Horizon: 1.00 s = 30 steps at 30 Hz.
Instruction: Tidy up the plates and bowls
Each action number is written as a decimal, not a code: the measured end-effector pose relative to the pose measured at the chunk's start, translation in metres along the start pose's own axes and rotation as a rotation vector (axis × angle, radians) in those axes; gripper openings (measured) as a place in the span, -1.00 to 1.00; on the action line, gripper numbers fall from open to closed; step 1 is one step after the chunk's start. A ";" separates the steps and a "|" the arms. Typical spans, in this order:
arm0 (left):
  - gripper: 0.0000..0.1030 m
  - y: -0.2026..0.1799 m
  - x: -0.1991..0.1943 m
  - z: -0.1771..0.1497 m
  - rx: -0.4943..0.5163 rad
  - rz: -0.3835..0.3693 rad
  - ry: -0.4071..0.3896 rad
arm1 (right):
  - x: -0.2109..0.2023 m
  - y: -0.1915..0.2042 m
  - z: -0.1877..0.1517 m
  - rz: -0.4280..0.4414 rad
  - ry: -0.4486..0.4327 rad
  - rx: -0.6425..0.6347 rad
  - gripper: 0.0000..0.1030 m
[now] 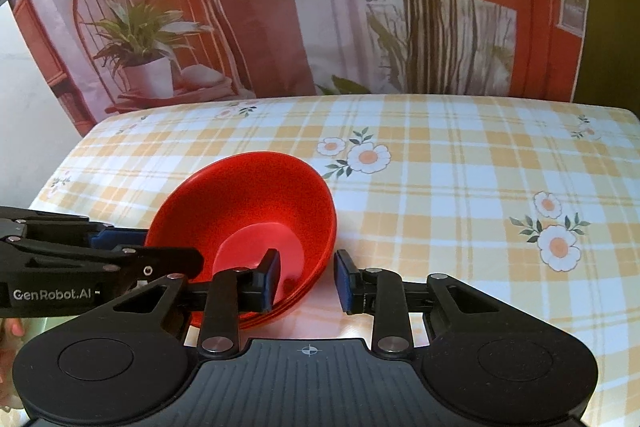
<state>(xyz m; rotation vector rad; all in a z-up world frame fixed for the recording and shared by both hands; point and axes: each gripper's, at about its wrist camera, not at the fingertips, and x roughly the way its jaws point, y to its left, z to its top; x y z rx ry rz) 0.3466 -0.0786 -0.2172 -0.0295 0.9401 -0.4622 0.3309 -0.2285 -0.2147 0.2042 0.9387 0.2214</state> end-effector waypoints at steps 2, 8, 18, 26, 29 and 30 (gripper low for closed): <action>-0.47 -0.002 -0.001 0.000 0.014 0.002 -0.002 | -0.001 0.000 0.000 -0.004 -0.002 0.005 -0.57; -0.52 0.001 -0.002 0.000 0.008 -0.012 -0.007 | -0.003 -0.003 -0.002 -0.001 -0.005 0.025 -0.61; -0.52 -0.003 -0.007 -0.002 0.004 -0.002 -0.022 | -0.009 -0.006 -0.004 -0.003 -0.019 0.097 -0.65; -0.52 -0.013 -0.029 -0.007 -0.013 0.011 -0.074 | -0.032 0.002 -0.002 -0.008 -0.072 0.090 -0.68; -0.52 -0.019 -0.036 -0.009 -0.001 0.028 -0.087 | -0.042 0.006 -0.003 -0.010 -0.091 0.091 -0.68; -0.52 -0.020 -0.039 -0.010 -0.004 0.030 -0.095 | -0.045 0.008 -0.004 -0.008 -0.098 0.088 -0.68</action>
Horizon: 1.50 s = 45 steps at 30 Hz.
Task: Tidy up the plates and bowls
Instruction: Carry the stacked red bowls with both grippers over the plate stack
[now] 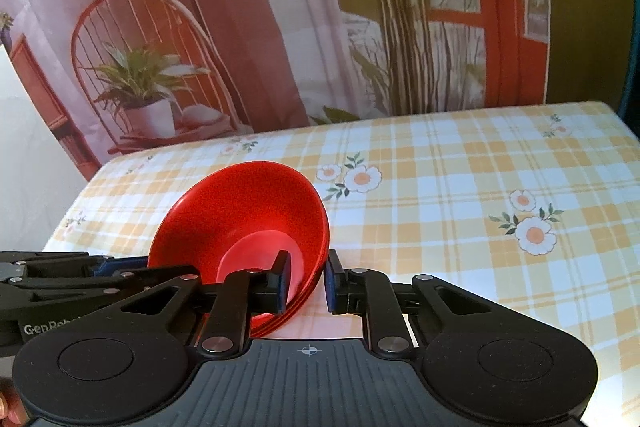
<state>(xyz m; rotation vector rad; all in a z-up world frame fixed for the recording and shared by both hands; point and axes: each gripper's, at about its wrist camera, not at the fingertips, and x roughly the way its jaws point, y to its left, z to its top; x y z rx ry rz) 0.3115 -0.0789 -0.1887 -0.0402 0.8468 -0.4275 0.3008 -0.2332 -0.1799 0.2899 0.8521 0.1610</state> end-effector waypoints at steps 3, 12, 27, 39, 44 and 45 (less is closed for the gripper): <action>-0.52 -0.005 -0.013 -0.003 0.004 0.011 -0.036 | -0.012 0.003 -0.005 0.007 -0.024 0.000 -0.68; -0.52 -0.015 -0.039 -0.007 0.036 0.017 -0.078 | -0.034 0.008 -0.014 0.025 -0.055 0.028 -0.67; -0.52 0.005 -0.073 -0.019 0.003 0.036 -0.114 | -0.042 0.043 -0.014 0.074 -0.063 -0.001 -0.67; -0.51 0.035 -0.096 -0.033 -0.048 0.074 -0.118 | -0.027 0.083 -0.020 0.117 -0.031 -0.042 -0.67; -0.51 0.045 -0.099 -0.039 -0.068 0.084 -0.114 | -0.018 0.094 -0.023 0.124 -0.012 -0.057 -0.67; -0.51 0.047 -0.099 -0.040 -0.071 0.085 -0.113 | -0.017 0.095 -0.024 0.125 -0.009 -0.059 -0.67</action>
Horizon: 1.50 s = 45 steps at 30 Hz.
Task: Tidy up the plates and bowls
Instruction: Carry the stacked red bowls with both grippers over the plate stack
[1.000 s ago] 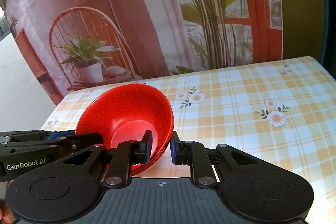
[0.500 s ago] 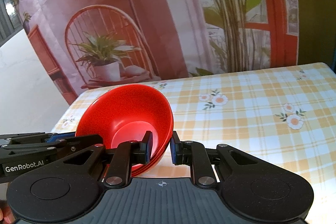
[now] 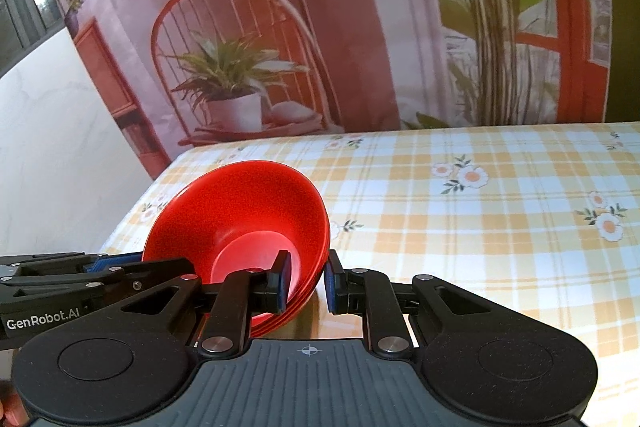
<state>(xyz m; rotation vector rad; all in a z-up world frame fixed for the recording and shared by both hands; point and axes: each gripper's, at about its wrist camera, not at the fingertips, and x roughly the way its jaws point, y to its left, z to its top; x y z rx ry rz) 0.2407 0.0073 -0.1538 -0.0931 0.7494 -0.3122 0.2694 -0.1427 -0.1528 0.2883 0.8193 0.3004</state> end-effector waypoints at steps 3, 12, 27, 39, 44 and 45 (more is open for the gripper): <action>-0.51 0.005 0.001 -0.002 -0.013 0.002 0.006 | 0.005 0.004 -0.002 0.003 0.009 -0.008 -0.67; -0.51 0.016 0.007 -0.009 -0.047 0.011 0.025 | 0.019 0.010 -0.003 0.006 0.033 -0.021 -0.68; -0.51 0.028 0.012 -0.028 -0.079 0.024 0.072 | 0.035 0.020 -0.021 0.004 0.095 -0.049 -0.67; -0.50 0.029 0.015 -0.032 -0.083 0.025 0.079 | 0.039 0.023 -0.024 -0.016 0.101 -0.071 -0.67; -0.41 0.028 0.016 -0.031 -0.076 0.031 0.078 | 0.039 0.025 -0.024 -0.023 0.099 -0.072 -0.64; -0.33 0.029 0.015 -0.031 -0.081 0.027 0.076 | 0.038 0.025 -0.024 -0.021 0.096 -0.073 -0.61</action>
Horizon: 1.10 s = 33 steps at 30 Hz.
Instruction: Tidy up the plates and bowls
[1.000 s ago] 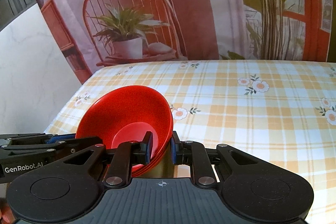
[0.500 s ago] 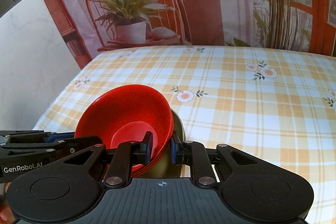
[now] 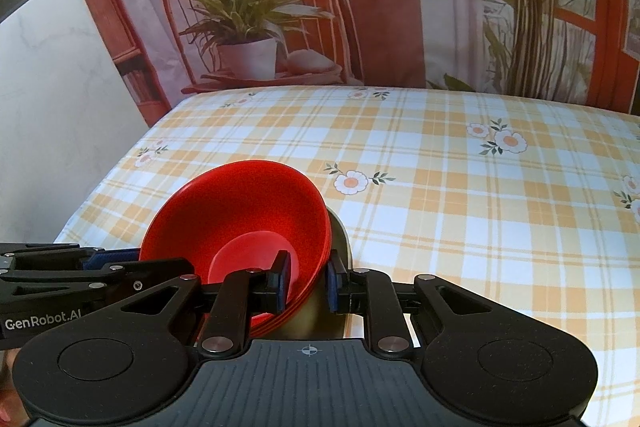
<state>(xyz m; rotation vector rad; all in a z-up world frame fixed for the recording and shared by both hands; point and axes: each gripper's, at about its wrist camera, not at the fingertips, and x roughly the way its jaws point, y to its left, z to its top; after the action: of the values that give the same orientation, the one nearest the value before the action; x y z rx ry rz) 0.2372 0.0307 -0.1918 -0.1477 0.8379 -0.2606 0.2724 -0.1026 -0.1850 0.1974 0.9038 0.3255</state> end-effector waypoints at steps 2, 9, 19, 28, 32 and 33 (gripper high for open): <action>0.07 0.000 -0.003 0.000 -0.006 0.006 -0.016 | -0.003 0.001 0.001 -0.003 -0.010 -0.005 -0.55; 0.31 -0.004 -0.017 0.007 0.009 0.026 -0.060 | -0.019 -0.001 0.008 -0.029 -0.053 -0.015 -0.21; 0.95 -0.021 -0.054 0.019 0.077 0.066 -0.167 | -0.066 -0.012 0.022 -0.108 -0.165 -0.027 0.66; 1.00 -0.040 -0.092 0.025 0.109 0.146 -0.252 | -0.116 -0.015 0.027 -0.152 -0.259 -0.040 0.99; 1.00 -0.051 -0.106 0.022 0.131 0.205 -0.279 | -0.135 -0.012 0.024 -0.175 -0.275 -0.046 0.99; 1.00 -0.054 -0.110 0.020 0.144 0.215 -0.293 | -0.140 -0.010 0.023 -0.184 -0.279 -0.049 0.99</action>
<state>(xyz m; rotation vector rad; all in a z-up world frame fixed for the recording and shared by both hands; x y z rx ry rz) 0.1730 0.0109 -0.0874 0.0396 0.5359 -0.0928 0.2119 -0.1629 -0.0711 0.1097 0.6321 0.1443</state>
